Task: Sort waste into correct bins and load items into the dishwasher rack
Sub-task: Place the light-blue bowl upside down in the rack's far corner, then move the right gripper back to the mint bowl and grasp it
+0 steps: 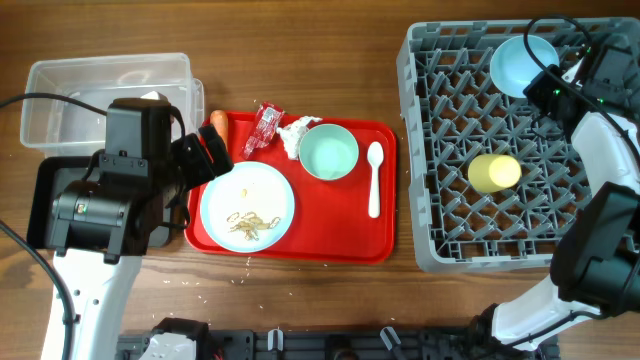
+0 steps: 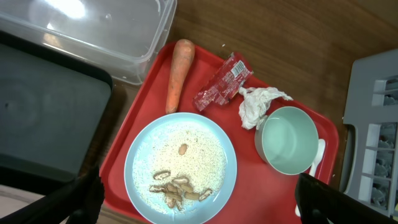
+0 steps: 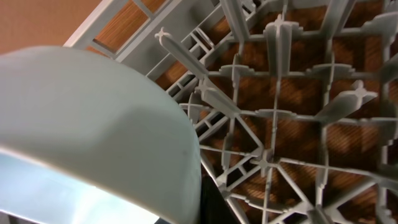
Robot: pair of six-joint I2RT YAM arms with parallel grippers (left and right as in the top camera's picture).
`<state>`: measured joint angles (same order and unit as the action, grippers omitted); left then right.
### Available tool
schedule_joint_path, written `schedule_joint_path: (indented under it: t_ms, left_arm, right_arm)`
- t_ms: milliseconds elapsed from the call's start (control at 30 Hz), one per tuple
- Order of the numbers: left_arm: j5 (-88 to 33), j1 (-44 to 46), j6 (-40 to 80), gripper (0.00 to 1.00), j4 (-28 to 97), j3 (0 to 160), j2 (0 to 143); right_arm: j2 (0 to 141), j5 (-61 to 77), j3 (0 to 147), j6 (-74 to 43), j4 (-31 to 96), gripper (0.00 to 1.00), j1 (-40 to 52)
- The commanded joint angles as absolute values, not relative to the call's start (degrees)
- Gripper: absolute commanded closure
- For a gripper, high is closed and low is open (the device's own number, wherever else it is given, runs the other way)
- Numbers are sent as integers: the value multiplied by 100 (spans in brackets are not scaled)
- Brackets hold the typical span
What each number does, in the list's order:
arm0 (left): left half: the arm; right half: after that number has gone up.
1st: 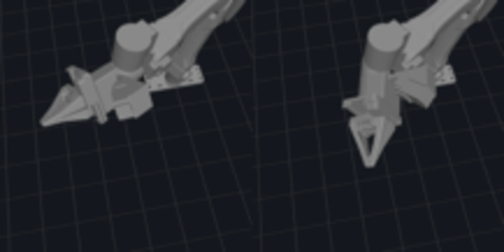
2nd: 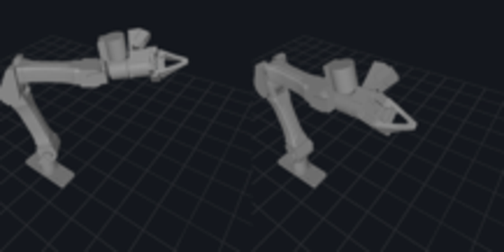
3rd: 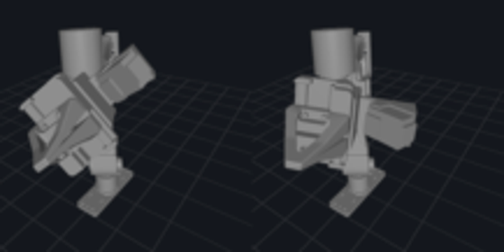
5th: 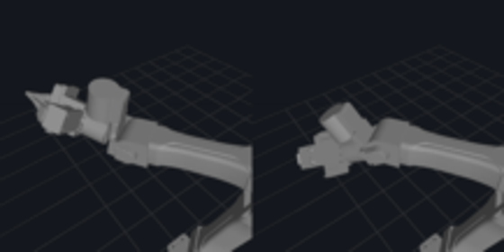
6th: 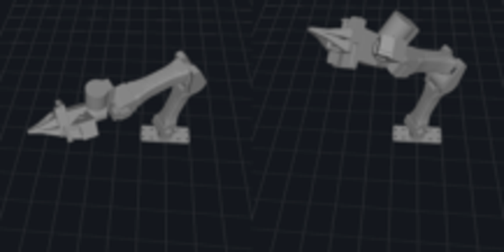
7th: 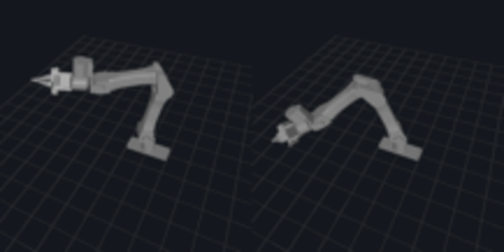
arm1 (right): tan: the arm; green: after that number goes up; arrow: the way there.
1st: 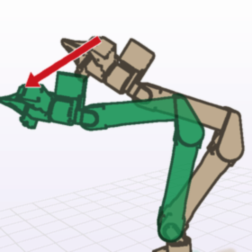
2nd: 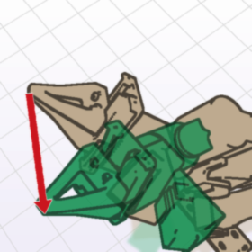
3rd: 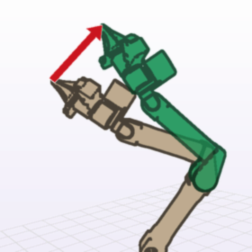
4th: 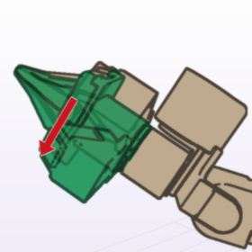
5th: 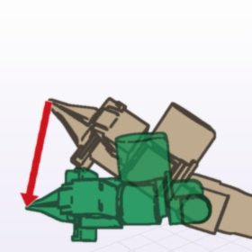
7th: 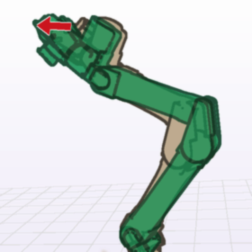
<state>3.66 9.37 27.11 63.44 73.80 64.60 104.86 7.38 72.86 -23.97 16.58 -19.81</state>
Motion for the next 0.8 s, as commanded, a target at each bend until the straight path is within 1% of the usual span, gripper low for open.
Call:
schedule_joint_path:
  t_ms: [0,100,300,400,500,633,667,767]
  left_arm:
    - [480,910,2744,0,6331,7452,6462]
    - [482,910,2746,0,6331,7452,6462]
    - [482,910,2744,0,6331,7452,6462]
    - [482,910,2746,0,6331,7452,6462]
    - [482,910,2744,0,6331,7452,6462]
    - [482,910,2746,0,6331,7452,6462]
    - [482,910,2746,0,6331,7452,6462]
    - [482,910,2744,0,6329,7452,6462]
  right_arm:
    - [10047,357,7356,-2069,1833,96,-1957]
    - [9592,145,7356,-1946,2161,96,-1953]
    - [8685,-1138,7356,-1914,3424,96,-1870]
    - [8556,-2001,7356,-1789,3894,96,-1634]
    - [8549,-2932,7356,-1804,4235,96,-1127]
    - [8619,-4829,7356,-1658,4147,95,-287]
    - [8683,-5363,7356,-1367,3916,96,-93]
    - [8956,-5983,7356,-497,3319,96,14]
